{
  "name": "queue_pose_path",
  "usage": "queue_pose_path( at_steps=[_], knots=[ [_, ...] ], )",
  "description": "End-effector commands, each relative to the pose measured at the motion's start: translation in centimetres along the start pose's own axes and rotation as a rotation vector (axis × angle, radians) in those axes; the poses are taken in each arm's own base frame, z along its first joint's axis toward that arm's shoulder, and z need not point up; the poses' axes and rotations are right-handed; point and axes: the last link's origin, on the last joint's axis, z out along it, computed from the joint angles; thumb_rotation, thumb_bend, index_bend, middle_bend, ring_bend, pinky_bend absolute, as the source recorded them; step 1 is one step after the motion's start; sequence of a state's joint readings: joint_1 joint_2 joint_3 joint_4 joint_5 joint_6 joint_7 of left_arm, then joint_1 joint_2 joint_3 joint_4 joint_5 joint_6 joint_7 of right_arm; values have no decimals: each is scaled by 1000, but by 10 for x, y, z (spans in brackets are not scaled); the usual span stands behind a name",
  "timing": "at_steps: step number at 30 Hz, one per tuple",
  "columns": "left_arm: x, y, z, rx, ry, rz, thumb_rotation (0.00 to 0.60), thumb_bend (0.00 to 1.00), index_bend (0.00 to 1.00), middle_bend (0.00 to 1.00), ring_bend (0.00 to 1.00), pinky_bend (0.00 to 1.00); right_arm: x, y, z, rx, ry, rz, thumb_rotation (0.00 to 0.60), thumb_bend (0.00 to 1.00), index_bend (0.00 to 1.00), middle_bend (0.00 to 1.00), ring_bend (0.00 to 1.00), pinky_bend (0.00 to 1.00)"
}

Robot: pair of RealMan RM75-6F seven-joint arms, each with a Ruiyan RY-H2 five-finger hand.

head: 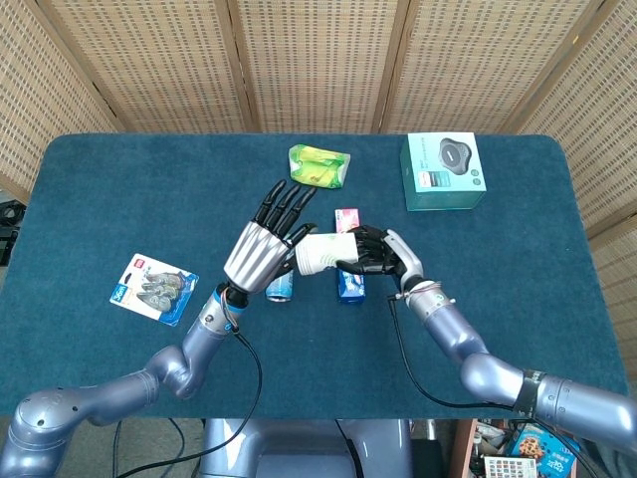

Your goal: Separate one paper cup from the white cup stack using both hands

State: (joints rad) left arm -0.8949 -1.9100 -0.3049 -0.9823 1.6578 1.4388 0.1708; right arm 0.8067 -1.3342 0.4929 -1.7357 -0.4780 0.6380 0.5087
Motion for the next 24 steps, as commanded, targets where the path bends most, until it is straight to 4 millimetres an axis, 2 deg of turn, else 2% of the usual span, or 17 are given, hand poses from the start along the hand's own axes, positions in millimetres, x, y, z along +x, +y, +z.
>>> queue_pose_path(
  at_steps=[1, 6, 18, 24],
  knots=[
    [-1, 0, -1, -1, -4, 1, 600, 360, 514, 0, 0, 0, 1, 0, 0, 0, 1, 0, 600, 434, 564, 604, 477, 514],
    [-3, 0, -2, -5, -17, 1, 600, 388, 578, 0, 0, 0, 2, 1, 0, 0, 2, -1, 600, 434, 564, 604, 478, 513],
    [-6, -2, -3, -2, -24, 5, 600, 411, 654, 0, 0, 0, 7, 2, 1, -3, 13, 1, 600, 434, 564, 604, 477, 513],
    [-2, -10, -8, 3, -14, 20, 600, 415, 668, 0, 0, 0, 19, -2, -2, 8, 36, 9, 600, 435, 564, 604, 477, 513]
  ],
)
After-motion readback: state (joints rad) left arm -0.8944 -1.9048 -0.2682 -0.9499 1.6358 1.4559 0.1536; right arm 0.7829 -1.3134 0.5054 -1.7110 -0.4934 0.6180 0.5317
